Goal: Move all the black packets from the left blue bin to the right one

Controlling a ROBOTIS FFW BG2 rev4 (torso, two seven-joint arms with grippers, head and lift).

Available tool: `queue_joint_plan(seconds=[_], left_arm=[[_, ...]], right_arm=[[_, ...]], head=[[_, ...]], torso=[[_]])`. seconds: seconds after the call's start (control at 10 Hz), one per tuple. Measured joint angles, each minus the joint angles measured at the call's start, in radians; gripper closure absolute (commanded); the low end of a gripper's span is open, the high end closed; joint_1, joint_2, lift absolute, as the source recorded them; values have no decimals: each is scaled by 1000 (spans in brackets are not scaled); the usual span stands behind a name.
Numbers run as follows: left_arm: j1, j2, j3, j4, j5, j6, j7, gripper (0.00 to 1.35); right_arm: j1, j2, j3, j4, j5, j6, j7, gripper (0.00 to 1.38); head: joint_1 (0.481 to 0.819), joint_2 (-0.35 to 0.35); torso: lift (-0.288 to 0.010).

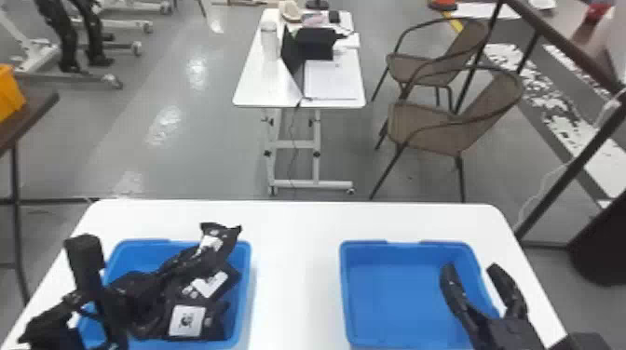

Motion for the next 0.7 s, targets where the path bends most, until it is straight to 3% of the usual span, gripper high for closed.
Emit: queue_joint_plan(seconds=[0.2, 0.3, 0.4, 0.5, 0.7], left_arm=[[-61, -13, -80, 46, -131, -177, -106, 981], [-126, -22, -124, 125, -165, -272, -170, 981], [-203, -28, -178, 242, -144, -395, -236, 981], [-273, -31, -241, 329, -111, -458, -260, 981], [-384, -37, -367, 446, -42, -458, -308, 981]], right_arm=[[-31, 0, 58, 10, -99, 7, 37, 292], [-53, 0, 112, 18, -177, 11, 51, 292], [-84, 0, 172, 28, -258, 21, 69, 292], [-124, 0, 225, 48, -337, 35, 100, 292], [-207, 0, 254, 86, -392, 101, 197, 292]], head=[[695, -84], [695, -87], [695, -86], [695, -81], [695, -91]], torso=[[0], [0], [0], [0], [0]])
